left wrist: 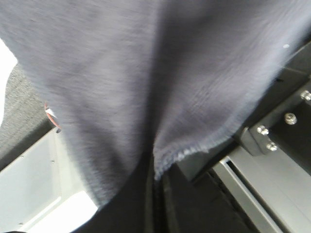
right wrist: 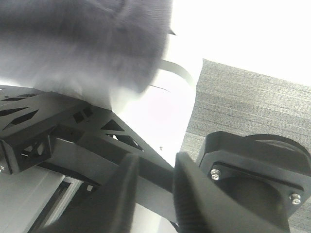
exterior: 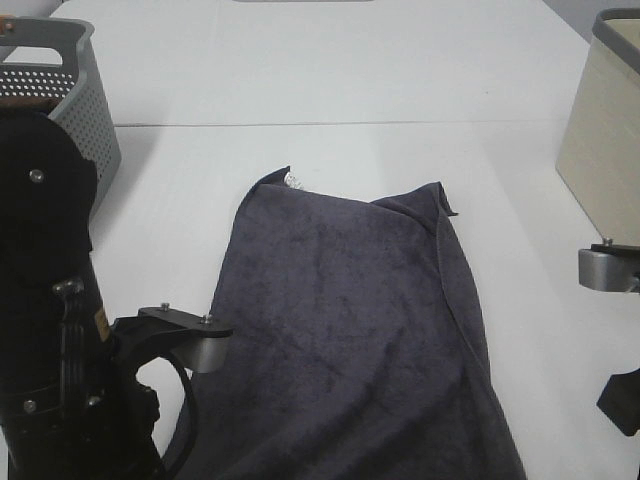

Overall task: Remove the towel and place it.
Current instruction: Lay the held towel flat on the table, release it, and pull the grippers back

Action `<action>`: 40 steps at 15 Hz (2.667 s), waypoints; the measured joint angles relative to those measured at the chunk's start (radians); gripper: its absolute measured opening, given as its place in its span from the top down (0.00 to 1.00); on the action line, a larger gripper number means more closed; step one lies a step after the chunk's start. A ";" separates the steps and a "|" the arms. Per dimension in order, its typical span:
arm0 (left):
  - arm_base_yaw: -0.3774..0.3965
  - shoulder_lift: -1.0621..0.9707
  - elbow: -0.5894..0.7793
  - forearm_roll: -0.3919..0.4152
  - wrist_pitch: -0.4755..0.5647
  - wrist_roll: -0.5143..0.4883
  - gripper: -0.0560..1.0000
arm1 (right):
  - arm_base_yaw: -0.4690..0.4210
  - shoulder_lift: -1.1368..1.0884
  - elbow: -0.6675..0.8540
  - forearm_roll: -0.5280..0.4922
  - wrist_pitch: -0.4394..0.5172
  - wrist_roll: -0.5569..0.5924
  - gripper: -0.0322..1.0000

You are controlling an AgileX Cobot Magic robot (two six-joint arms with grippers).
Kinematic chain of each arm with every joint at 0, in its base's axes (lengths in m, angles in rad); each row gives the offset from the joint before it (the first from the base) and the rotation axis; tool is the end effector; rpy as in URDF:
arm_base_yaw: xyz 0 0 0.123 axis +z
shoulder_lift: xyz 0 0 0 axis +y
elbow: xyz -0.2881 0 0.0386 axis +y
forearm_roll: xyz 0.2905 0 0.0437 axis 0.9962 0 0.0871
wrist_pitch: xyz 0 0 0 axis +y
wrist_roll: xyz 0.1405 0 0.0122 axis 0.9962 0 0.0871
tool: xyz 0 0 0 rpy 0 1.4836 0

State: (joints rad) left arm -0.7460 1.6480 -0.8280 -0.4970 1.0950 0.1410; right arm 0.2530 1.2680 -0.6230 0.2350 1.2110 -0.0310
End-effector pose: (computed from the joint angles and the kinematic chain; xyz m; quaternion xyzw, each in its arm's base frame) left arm 0.1541 -0.2238 0.0996 -0.2863 -0.9283 0.1562 0.1789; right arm 0.1699 0.0757 0.1346 0.0885 -0.9856 -0.0936 0.1092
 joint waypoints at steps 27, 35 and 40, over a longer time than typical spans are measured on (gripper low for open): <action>0.229 -0.019 -0.424 0.241 -0.181 -0.033 0.19 | -0.146 -0.015 -0.394 -0.050 -0.073 0.021 0.46; 0.509 0.263 -0.728 0.224 -0.164 0.070 0.19 | -0.278 0.388 -0.823 0.101 -0.105 -0.125 0.25; 0.517 0.570 -1.057 0.147 -0.152 0.090 0.19 | -0.278 0.736 -1.151 0.101 -0.096 -0.132 0.24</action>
State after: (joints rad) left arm -0.2290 2.2180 -1.8850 -0.3500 0.9430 0.2310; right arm -0.0250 2.0040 -1.7740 0.3360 1.1150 -0.1630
